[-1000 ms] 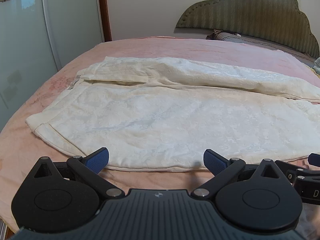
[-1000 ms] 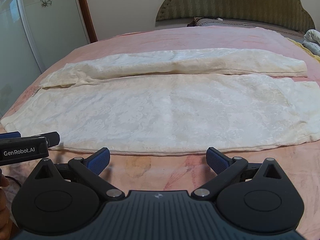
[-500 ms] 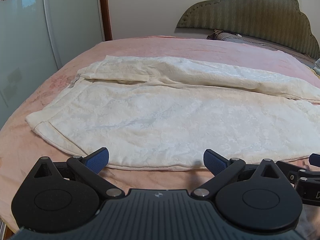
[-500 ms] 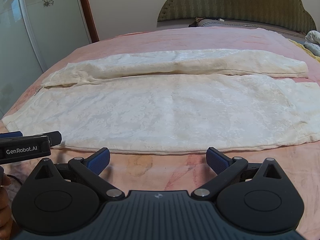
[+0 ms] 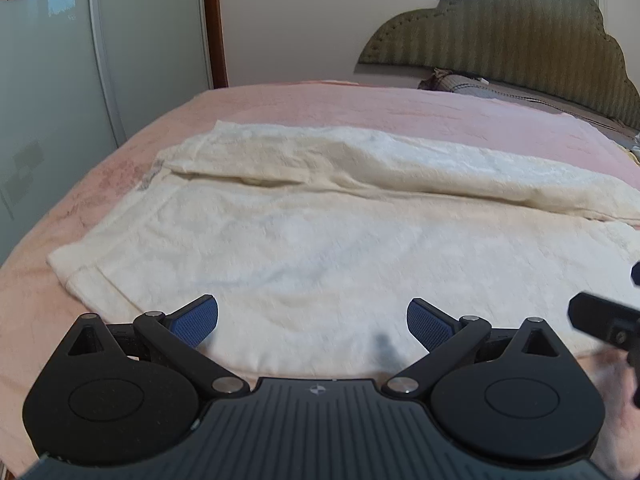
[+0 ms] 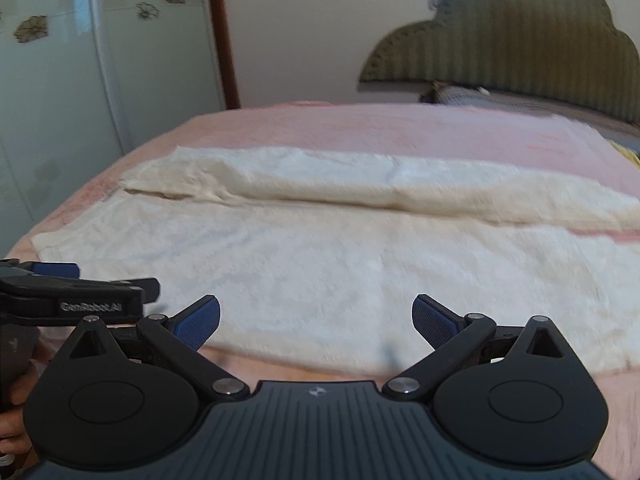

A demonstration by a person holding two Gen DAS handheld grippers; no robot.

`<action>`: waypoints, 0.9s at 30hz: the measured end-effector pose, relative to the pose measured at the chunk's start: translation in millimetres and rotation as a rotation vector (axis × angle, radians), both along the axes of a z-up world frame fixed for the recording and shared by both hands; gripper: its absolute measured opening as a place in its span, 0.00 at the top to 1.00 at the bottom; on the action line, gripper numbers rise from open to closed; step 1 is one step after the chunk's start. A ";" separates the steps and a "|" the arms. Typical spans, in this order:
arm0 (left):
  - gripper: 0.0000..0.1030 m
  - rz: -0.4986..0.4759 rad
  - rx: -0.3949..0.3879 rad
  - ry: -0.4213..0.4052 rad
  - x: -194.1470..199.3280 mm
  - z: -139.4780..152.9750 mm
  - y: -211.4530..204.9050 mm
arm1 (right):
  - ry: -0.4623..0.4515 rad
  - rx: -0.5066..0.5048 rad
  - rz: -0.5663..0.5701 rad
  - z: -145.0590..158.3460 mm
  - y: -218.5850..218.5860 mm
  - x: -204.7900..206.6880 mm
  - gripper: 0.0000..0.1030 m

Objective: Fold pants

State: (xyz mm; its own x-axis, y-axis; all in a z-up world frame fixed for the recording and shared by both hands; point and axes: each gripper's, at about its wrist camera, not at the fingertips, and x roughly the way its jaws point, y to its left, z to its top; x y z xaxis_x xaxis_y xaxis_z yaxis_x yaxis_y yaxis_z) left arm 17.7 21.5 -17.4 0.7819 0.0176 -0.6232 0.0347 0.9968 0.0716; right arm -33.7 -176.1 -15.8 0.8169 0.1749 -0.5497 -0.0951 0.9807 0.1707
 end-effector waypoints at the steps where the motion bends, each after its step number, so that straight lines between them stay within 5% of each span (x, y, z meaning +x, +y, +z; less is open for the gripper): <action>1: 0.00 0.009 0.006 -0.010 4.5 1.5 1.5 | -0.025 -0.003 0.017 4.3 0.7 3.1 0.00; 6: 0.00 0.062 0.028 -0.047 29.9 5.3 11.4 | -0.207 0.005 0.138 18.9 0.8 18.4 0.00; 10: 0.00 0.092 0.058 -0.066 57.1 5.7 17.5 | -0.027 -0.024 0.221 3.8 5.0 69.4 0.00; 15: 0.00 0.141 0.108 -0.108 90.2 2.5 23.6 | -0.076 0.067 0.274 11.1 -5.3 128.1 0.00; 20: 0.00 0.162 0.171 -0.129 108.0 -12.3 25.9 | 0.000 0.042 0.362 12.1 2.8 215.5 0.00; 27: 0.00 0.122 0.189 -0.065 119.7 -39.2 25.6 | -0.054 0.003 0.452 7.2 23.8 325.0 0.00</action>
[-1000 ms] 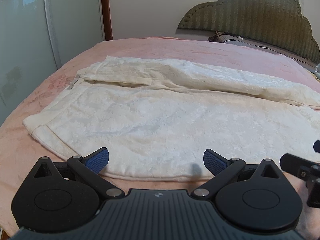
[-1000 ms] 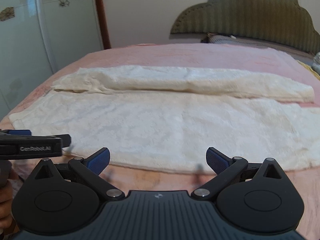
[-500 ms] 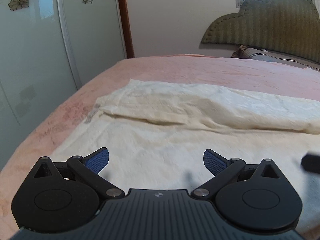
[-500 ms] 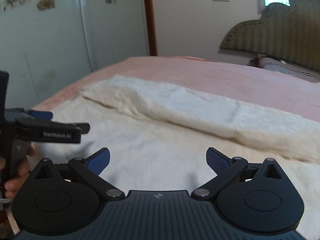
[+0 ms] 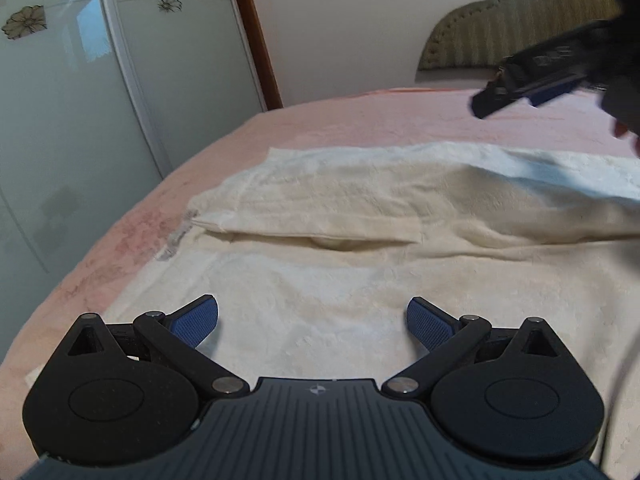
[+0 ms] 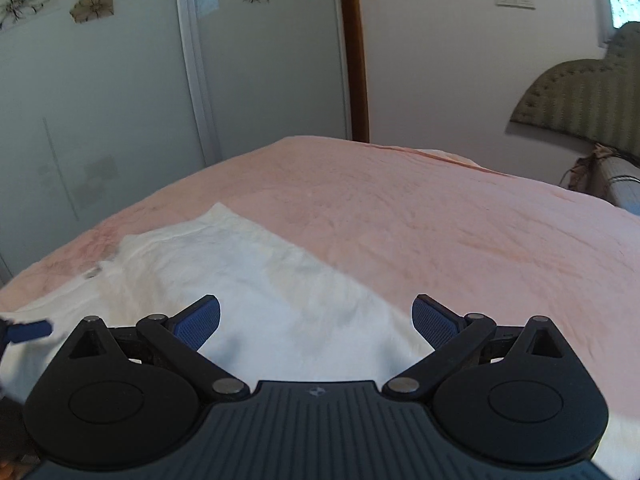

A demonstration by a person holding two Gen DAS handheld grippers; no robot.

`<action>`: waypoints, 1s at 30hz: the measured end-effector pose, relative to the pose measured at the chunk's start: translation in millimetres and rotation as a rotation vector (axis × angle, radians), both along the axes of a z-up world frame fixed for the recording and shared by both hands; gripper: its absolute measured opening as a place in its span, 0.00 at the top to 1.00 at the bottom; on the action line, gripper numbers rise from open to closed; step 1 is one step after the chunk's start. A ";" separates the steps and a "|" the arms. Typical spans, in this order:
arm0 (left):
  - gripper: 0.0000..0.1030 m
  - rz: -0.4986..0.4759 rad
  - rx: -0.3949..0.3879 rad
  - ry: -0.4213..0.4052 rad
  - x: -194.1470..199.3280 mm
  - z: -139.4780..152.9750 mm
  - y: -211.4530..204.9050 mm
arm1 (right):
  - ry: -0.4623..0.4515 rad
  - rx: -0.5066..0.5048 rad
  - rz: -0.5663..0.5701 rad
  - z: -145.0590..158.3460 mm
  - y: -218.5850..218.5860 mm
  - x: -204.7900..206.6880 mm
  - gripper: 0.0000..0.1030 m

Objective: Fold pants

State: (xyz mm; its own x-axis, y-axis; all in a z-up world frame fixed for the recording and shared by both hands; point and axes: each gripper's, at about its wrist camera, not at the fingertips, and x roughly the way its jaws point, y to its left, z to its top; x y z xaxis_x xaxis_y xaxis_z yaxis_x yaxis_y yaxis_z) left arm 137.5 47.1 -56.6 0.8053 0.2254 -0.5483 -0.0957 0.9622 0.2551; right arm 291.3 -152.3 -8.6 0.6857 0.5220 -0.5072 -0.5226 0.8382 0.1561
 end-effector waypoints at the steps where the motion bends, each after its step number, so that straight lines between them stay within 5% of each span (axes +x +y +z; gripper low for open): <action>1: 0.00 -0.003 -0.001 0.000 0.0 -1.1 -0.6 | 0.002 -0.022 0.010 -2.6 4.3 12.8 0.00; 6: 0.00 -0.021 -0.005 0.014 2.2 -4.7 -1.7 | 0.104 -0.066 0.078 -20.1 27.5 77.0 0.06; 8: 0.00 -0.023 -0.021 0.020 3.5 -4.9 0.7 | 0.131 -0.083 0.109 -26.7 36.7 94.1 0.35; 12: 0.00 -0.021 -0.071 0.039 6.4 -3.9 6.7 | 0.162 -0.155 0.216 -39.6 56.8 113.8 0.56; 14: 0.00 -0.019 -0.095 0.046 7.9 -3.9 10.0 | 0.158 -0.142 0.267 -39.5 58.4 113.4 0.77; 16: 0.00 -0.018 -0.111 0.048 8.3 -2.8 12.3 | 0.107 -0.175 0.286 -36.1 61.6 106.8 0.90; 19: 0.02 -0.013 -0.145 0.056 7.5 3.1 19.0 | 0.002 -0.238 0.294 -31.8 65.7 87.3 0.93; 23: 0.01 -0.075 -0.347 0.089 24.1 30.2 49.6 | -0.212 -0.408 0.319 -24.0 83.7 45.9 0.93; 30: 0.01 -0.055 -0.772 0.095 134.5 80.6 102.9 | -0.457 -0.589 0.377 -25.0 94.2 -16.4 0.94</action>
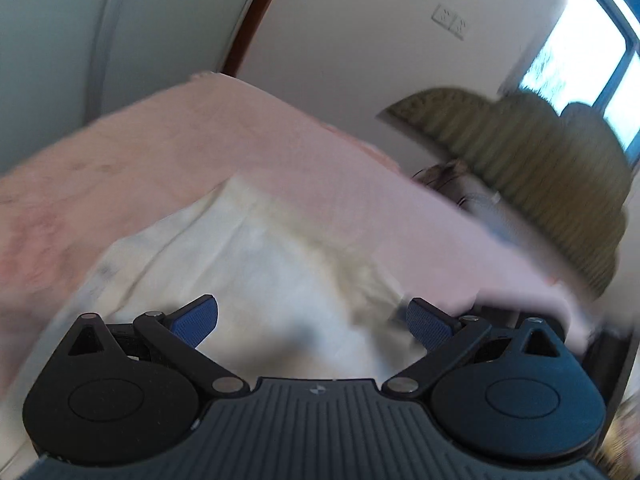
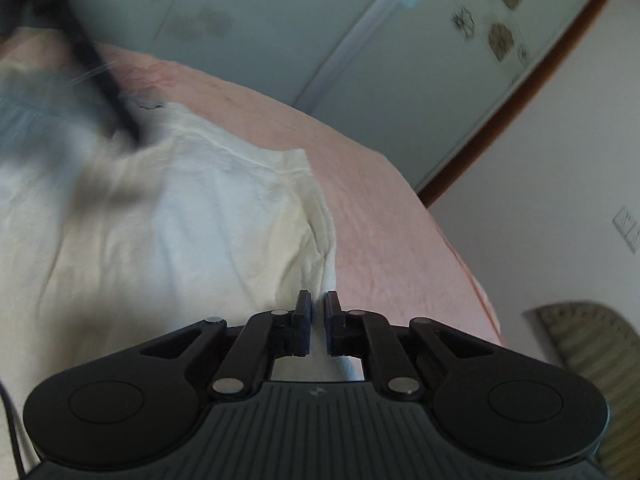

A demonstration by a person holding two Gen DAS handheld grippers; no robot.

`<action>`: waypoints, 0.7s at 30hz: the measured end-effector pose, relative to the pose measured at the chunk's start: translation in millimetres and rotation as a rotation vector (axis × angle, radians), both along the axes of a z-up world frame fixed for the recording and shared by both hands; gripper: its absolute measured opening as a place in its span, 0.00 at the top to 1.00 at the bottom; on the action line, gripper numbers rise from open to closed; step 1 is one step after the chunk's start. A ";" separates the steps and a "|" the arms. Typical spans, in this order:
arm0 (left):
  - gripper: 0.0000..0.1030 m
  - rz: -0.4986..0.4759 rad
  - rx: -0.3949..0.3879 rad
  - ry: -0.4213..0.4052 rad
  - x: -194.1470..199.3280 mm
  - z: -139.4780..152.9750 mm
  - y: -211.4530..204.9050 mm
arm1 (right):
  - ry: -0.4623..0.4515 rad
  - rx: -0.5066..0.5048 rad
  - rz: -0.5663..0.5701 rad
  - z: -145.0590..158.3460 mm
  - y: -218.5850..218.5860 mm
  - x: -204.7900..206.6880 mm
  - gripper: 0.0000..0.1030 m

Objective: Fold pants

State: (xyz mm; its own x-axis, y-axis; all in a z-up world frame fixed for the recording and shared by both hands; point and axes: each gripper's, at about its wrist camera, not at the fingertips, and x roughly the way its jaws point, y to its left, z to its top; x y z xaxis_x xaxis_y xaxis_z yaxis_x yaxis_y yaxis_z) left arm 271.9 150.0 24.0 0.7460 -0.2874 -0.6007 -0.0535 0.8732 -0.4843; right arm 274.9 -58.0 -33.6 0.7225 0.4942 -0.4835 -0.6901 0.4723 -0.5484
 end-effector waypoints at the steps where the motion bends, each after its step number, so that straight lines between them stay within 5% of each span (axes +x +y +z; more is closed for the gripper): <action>1: 0.02 -0.009 -0.059 0.033 18.2 0.3 2.0 | 0.003 0.002 0.012 -0.1 -0.8 -4.4 0.94; 5: 0.06 -0.027 -0.248 0.217 78.0 -17.9 -0.6 | -0.048 -0.043 0.044 -4.4 4.3 -23.3 0.95; 9: 0.06 0.033 -0.170 0.217 88.3 -20.2 -4.1 | 0.022 0.057 -0.035 2.2 -7.7 0.4 0.94; 13: 0.04 0.049 -0.081 0.212 87.6 -17.0 -2.6 | 0.365 0.290 -0.084 15.6 -46.8 67.5 0.79; 15: 0.04 0.038 -0.100 0.225 89.1 -19.2 0.2 | 0.525 0.364 -0.103 7.4 -59.5 99.9 0.58; 16: 0.03 0.035 -0.103 0.226 89.3 -19.6 1.2 | 0.591 0.389 -0.125 1.2 -63.1 115.8 0.35; 17: 0.03 0.034 -0.099 0.223 89.3 -19.5 1.9 | 0.654 0.407 -0.137 -4.9 -63.1 129.3 0.22; 21: 0.02 0.040 -0.048 0.205 87.6 -20.1 1.1 | 0.820 0.467 -0.051 -23.9 -58.3 152.2 0.31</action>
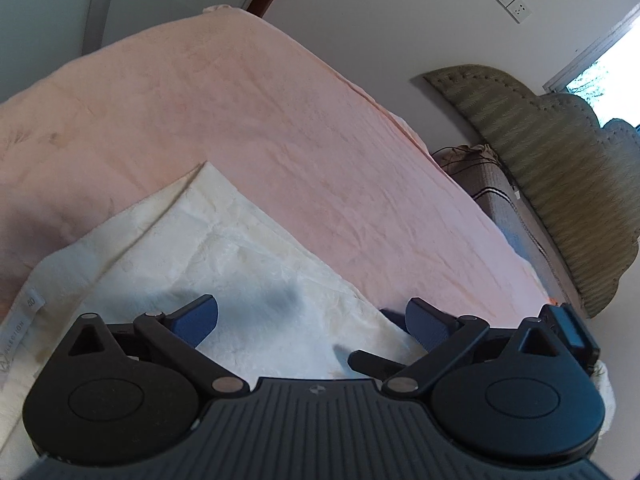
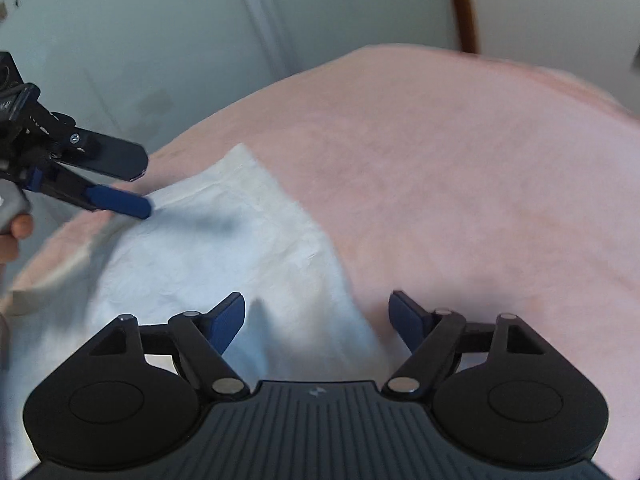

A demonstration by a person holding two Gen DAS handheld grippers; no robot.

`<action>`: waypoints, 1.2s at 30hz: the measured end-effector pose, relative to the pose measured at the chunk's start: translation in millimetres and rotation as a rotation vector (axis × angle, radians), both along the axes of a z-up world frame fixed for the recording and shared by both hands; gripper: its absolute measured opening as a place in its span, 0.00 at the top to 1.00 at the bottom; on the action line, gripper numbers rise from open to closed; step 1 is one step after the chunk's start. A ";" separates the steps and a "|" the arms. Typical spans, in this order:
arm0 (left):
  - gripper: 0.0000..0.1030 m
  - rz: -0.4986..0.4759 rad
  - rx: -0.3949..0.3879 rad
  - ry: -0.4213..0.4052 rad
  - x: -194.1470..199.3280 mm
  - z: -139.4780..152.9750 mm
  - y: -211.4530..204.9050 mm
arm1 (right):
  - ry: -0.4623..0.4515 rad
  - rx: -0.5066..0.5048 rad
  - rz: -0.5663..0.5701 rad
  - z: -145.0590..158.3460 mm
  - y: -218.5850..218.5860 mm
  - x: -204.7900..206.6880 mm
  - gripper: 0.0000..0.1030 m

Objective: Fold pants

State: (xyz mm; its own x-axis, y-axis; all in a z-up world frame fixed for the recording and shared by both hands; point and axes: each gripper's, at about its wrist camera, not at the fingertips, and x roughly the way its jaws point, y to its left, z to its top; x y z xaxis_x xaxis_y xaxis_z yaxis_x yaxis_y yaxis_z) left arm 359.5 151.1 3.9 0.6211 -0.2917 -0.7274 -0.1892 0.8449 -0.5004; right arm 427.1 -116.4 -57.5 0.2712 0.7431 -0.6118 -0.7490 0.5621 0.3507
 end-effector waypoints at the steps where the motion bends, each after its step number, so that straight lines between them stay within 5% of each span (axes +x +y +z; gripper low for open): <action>1: 0.02 0.003 0.008 -0.003 -0.3 -1.2 0.5 | 0.006 0.006 0.031 0.1 3.7 -0.8 0.59; 2: 0.02 0.008 0.009 0.000 -0.3 -2.8 1.5 | -0.010 -0.009 0.036 1.2 9.0 -5.9 0.86; 3: 0.02 0.014 -0.003 0.008 -1.6 -5.4 3.4 | -0.061 -0.056 0.028 4.3 14.5 -13.4 0.92; 10: 0.02 0.017 -0.144 -0.034 -19.6 -0.9 20.7 | -0.653 -0.351 0.111 32.4 47.3 -140.6 0.93; 15: 0.07 0.103 -0.317 -0.027 -23.7 -8.9 41.4 | -0.914 -0.471 0.182 34.2 52.4 -217.1 0.93; 17: 0.28 0.113 -0.354 -0.030 -24.1 -13.5 46.6 | -0.928 -0.479 0.199 31.9 51.8 -231.9 0.93; 19: 0.75 0.116 -0.320 0.005 -24.8 -17.1 47.4 | -0.924 -0.476 0.203 30.3 50.9 -240.3 0.93; 21: 0.92 0.125 -0.316 -0.007 -32.9 -19.3 48.8 | -0.922 -0.477 0.191 29.0 49.5 -242.9 0.93; 36: 0.96 -0.009 -0.203 -0.287 -150.9 11.8 45.4 | -0.783 -0.414 -0.064 33.7 14.4 -236.3 0.88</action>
State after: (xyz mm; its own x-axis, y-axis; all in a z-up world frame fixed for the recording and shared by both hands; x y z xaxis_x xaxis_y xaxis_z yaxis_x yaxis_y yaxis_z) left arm 208.7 196.5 15.7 0.7886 -0.4190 -0.4501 -0.0094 0.7236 -0.6901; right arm 190.9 -102.0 -23.8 0.7580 0.4725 -0.4496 -0.6516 0.5792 -0.4898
